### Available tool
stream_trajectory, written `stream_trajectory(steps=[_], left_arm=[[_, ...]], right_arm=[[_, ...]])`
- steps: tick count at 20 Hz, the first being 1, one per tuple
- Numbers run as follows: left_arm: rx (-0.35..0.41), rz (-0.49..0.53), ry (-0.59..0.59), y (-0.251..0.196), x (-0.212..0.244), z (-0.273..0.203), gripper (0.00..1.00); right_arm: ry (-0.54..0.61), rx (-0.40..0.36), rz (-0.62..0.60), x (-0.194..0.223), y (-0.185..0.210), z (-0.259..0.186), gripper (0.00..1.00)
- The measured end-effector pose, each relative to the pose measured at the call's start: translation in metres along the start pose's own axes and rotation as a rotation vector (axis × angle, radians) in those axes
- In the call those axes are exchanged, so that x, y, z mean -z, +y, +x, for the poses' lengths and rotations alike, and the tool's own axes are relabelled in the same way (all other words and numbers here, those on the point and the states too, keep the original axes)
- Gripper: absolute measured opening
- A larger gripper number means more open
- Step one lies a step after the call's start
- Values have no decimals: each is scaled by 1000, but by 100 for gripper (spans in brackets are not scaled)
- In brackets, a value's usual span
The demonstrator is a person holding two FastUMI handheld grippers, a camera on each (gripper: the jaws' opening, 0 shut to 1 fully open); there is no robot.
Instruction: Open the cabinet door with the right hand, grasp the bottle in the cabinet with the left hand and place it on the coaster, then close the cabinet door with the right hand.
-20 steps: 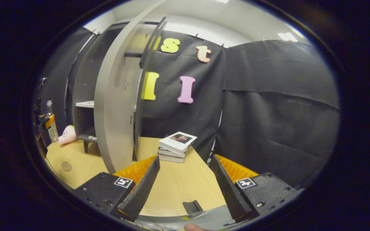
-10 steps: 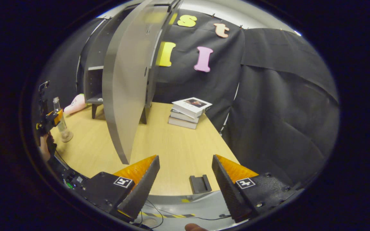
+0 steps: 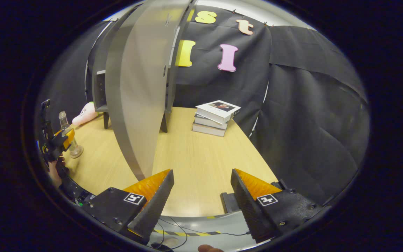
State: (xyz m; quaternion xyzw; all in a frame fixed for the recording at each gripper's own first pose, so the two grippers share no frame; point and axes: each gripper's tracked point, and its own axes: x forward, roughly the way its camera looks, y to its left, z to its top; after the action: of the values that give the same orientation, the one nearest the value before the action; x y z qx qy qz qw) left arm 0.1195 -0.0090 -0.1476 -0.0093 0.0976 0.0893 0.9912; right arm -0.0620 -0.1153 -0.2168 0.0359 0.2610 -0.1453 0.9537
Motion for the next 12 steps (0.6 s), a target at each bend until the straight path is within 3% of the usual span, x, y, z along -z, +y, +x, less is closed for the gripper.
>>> stream_trajectory(steps=[1,2,12], left_arm=[[-1,-7,8,1,2,1,90],[-2,-14,11,2,3,1,93],[58,23,-17,-5,-2,1,95]], right_arm=[[9,-2,7,0,0,2,100],[15,-7,11,1,2,2,100],[37,-25,9,7,12,2,99]])
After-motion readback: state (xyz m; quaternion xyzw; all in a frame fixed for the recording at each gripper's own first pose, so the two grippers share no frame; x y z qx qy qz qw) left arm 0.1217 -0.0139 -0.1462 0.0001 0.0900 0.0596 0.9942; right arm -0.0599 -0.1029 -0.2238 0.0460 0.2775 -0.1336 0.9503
